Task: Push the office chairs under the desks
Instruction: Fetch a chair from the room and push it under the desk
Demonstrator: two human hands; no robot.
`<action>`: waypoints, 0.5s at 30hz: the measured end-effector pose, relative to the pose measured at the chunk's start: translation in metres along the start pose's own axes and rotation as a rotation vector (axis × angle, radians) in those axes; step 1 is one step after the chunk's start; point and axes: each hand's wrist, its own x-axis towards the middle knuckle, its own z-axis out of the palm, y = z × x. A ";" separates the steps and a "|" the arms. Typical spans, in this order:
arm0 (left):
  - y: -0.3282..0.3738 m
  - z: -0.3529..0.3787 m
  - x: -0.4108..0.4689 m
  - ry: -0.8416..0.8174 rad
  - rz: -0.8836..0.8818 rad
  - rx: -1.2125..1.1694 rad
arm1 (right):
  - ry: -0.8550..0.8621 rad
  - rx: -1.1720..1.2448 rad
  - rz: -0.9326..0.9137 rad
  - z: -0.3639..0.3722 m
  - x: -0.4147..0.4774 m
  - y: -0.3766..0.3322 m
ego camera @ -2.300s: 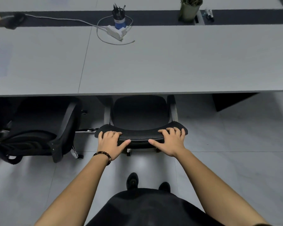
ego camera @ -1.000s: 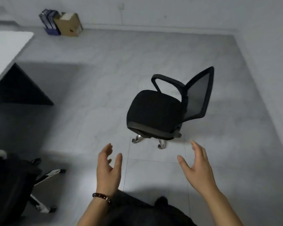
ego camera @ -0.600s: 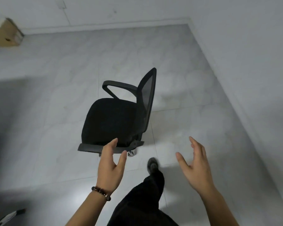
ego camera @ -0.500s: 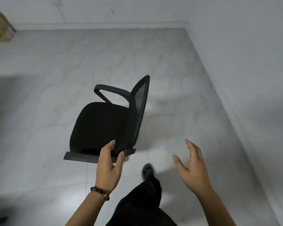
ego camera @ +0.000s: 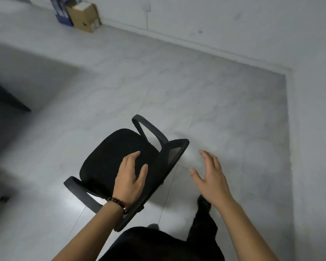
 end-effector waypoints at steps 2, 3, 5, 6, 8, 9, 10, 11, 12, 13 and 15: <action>-0.003 0.014 0.004 0.086 -0.110 0.039 | -0.124 -0.022 -0.115 0.004 0.047 0.004; -0.005 0.020 0.003 0.131 -0.177 0.057 | -0.188 -0.036 -0.177 0.006 0.069 0.005; -0.008 0.034 -0.004 0.211 -0.335 0.085 | -0.332 -0.060 -0.295 0.012 0.107 0.003; -0.008 0.042 -0.009 0.244 -0.426 0.094 | -0.405 -0.079 -0.350 0.015 0.122 0.002; -0.007 0.056 -0.020 0.309 -0.613 0.120 | -0.545 -0.154 -0.468 0.022 0.145 0.001; -0.007 0.063 -0.026 0.325 -0.699 0.148 | -0.606 -0.196 -0.520 0.026 0.152 0.001; -0.007 0.070 -0.033 0.321 -0.779 0.191 | -0.658 -0.240 -0.564 0.029 0.158 0.001; -0.007 0.077 -0.040 0.294 -0.851 0.241 | -0.702 -0.291 -0.600 0.033 0.163 0.002; -0.007 0.085 -0.048 0.249 -0.919 0.283 | -0.746 -0.346 -0.626 0.038 0.166 0.004; -0.006 0.093 -0.056 0.202 -0.970 0.316 | -0.794 -0.396 -0.636 0.043 0.168 0.008; -0.004 0.109 -0.069 0.159 -0.994 0.369 | -0.873 -0.492 -0.642 0.054 0.170 0.018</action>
